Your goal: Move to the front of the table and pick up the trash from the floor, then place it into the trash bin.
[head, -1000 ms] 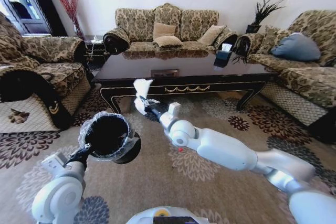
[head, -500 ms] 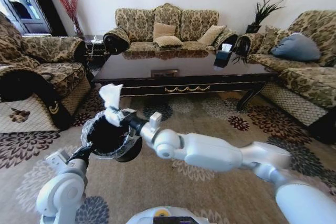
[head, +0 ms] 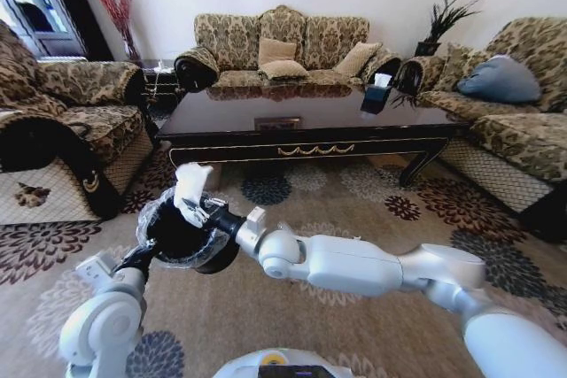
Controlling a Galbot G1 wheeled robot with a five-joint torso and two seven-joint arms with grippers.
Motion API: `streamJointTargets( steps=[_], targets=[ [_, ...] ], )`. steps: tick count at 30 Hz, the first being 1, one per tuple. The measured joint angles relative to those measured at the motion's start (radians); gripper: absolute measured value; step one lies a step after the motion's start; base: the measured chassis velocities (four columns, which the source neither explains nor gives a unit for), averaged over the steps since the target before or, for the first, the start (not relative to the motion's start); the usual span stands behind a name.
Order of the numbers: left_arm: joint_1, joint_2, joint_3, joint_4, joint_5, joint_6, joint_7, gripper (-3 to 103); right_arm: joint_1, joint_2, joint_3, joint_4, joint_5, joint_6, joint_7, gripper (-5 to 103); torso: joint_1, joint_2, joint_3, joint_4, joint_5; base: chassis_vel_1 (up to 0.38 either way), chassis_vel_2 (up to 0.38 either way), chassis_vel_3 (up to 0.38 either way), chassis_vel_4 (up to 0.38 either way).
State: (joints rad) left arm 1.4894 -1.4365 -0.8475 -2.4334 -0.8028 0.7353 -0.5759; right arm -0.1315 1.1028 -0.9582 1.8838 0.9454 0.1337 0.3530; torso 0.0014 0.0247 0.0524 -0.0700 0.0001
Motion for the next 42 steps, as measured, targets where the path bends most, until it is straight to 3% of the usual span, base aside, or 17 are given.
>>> streamJointTargets(
  steps=[1,3,4,7,10,12,15,18,28,37,42],
  targets=[
    [0.002,-0.001,0.0,-0.001,0.001,0.0,0.0,3,0.001,-0.007,-0.006,0.002,-0.016,0.003,-0.003,40,0.0,0.0,0.0,0.0001,0.0,0.0,0.0,0.0,0.0],
    [0.003,-0.001,-0.001,-0.002,0.001,0.0,0.0,3,0.002,-0.011,-0.01,0.003,-0.026,0.004,-0.004,40,0.0,0.0,0.0,0.0001,-0.0001,0.0,0.0,0.0,0.0],
    [0.005,-0.002,-0.002,-0.005,0.002,0.0,0.0,3,0.005,-0.023,-0.019,0.008,-0.048,0.007,-0.008,51,0.0,0.0,0.0,0.0001,0.0,0.0,0.0,0.0,0.0],
    [0.006,-0.004,-0.003,-0.007,0.002,0.0,0.0,3,0.007,-0.033,-0.026,0.011,-0.07,0.008,-0.01,57,0.0,0.0,0.0,0.0,0.0,0.0,0.0,0.0,0.0],
    [0.008,-0.007,-0.004,-0.009,0.004,0.0,0.0,3,0.015,-0.059,-0.048,0.013,-0.157,0.023,-0.032,73,0.0,0.0,0.0,0.0001,0.0,0.0,0.0,0.0,0.0],
    [0.008,-0.008,-0.004,-0.009,0.005,0.0,0.0,3,0.016,-0.063,-0.05,0.013,-0.168,0.026,-0.037,73,0.0,0.0,0.0,0.0,0.0,0.0,0.0,0.0,0.0],
    [0.008,-0.011,-0.003,-0.007,0.008,0.0,0.0,3,0.018,-0.08,-0.061,0.013,-0.215,0.038,-0.055,90,0.0,0.0,0.0,0.0,0.0001,0.0,0.0,0.0,0.0],
    [0.007,-0.012,-0.001,-0.005,0.01,0.0,0.0,3,0.014,-0.085,-0.065,0.016,-0.224,0.04,-0.058,98,0.0,0.0,0.0,0.0,0.0,0.0,0.0,0.0,0.0],
    [0.003,-0.011,-0.001,0.006,0.015,0.0,0.001,3,0.009,-0.076,-0.101,0.022,-0.262,0.07,-0.078,100,0.0,0.0,0.0,0.0,-0.0001,0.0,0.0,0.0,0.0],
    [-0.003,-0.005,-0.007,0.013,0.015,0.0,0.003,3,0.049,-0.027,-0.145,-0.008,-0.276,0.078,-0.086,100,0.0,0.0,0.0,0.0001,-0.0002,0.0,0.0,0.0,0.0],
    [-0.007,-0.001,-0.012,0.015,0.013,0.0,0.003,3,0.067,-0.041,-0.17,-0.011,-0.283,0.077,-0.089,100,0.0,0.0,0.0,0.0001,-0.0001,0.0,0.0,0.0,0.0]
  ],
)
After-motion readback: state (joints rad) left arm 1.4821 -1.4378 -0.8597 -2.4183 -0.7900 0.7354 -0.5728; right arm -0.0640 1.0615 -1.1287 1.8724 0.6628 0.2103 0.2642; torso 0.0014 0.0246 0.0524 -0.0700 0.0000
